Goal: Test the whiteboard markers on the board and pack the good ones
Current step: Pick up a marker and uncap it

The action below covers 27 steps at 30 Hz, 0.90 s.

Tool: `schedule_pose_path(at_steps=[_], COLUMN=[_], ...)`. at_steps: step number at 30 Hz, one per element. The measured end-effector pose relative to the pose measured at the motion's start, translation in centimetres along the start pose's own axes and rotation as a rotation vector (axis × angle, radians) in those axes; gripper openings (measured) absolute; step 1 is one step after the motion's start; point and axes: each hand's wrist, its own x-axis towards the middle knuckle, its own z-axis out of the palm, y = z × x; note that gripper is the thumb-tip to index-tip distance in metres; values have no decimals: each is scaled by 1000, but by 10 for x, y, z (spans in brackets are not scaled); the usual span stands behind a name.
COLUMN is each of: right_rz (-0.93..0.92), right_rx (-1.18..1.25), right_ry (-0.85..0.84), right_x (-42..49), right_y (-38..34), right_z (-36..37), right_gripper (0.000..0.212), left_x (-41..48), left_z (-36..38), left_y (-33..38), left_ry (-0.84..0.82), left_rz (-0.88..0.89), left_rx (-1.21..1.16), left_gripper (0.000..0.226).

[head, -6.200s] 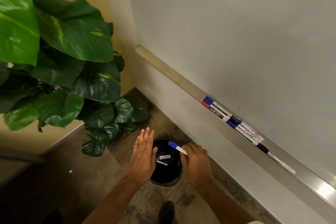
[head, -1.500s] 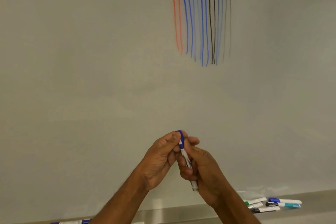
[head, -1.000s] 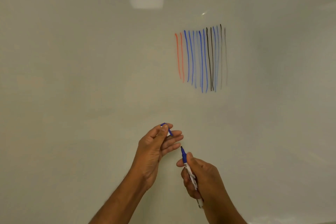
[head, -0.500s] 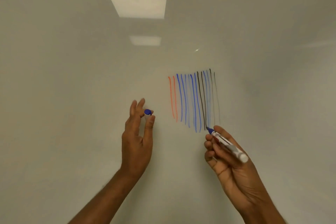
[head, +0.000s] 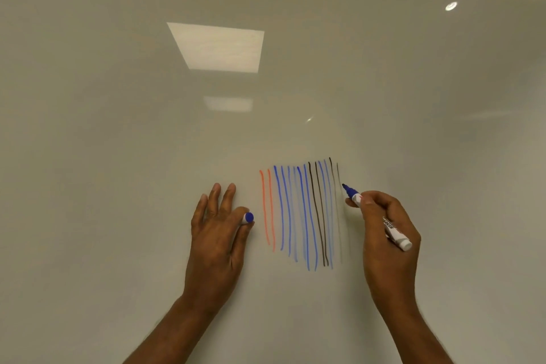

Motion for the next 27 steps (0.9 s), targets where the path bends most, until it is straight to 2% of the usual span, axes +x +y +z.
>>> schedule_pose_path(at_steps=[6,12,22,23,25,27], right_rz=[-168,-218,-159,-147,-103,-88], right_rx=[-94,-164,-251,-267,-303,-291], right_ry=[-3,-16,-21,-5,24,41], right_x=[31,42,-34,-42,-52,-50], right_y=[6,18,63,68,73,72], right_z=[13,12,-42,-47,-54,-57], right_gripper=[20,16,10,15,44,54], left_x=[0,-1,-1,-1,-1,-2], left_z=[3,5,6,6,5,5], left_y=[-1,-3,-3,-3,-2,-2], left_ry=[25,27,33,33,35,36], left_rz=[27,41,55,55,59,62], left_rx=[66,103,120,121,126,131], left_gripper=[38,34,31,31,30,30])
